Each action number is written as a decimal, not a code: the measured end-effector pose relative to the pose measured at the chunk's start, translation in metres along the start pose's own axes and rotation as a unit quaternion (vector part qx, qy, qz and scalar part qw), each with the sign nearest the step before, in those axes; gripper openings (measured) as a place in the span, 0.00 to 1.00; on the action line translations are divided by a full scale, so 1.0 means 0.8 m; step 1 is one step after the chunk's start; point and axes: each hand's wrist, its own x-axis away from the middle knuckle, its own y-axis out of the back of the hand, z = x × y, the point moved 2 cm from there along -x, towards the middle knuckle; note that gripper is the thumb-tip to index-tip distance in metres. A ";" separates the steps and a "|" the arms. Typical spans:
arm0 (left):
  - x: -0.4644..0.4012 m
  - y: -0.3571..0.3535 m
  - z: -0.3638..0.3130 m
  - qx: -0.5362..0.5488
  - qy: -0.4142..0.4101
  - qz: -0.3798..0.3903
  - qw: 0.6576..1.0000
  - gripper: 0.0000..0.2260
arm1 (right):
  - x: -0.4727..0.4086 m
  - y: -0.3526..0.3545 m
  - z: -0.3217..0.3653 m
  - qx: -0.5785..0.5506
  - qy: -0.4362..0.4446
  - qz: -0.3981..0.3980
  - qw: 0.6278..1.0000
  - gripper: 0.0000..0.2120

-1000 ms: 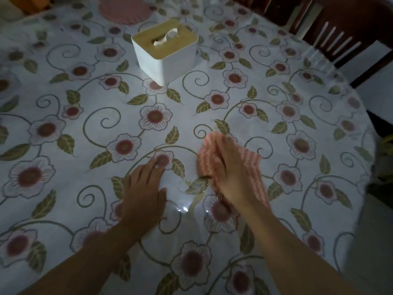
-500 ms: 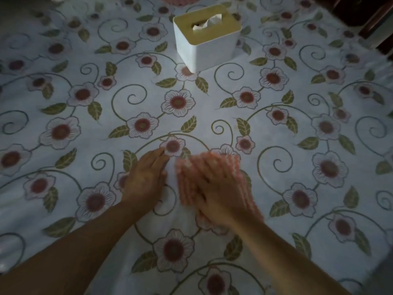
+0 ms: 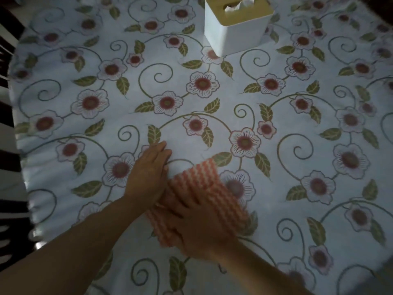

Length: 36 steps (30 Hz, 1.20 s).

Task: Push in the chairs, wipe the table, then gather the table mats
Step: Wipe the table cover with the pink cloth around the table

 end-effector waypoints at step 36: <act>0.166 -0.027 -0.068 -0.077 -0.009 0.077 0.994 0.26 | 0.169 -0.046 0.119 0.027 -0.123 -0.019 0.992 0.29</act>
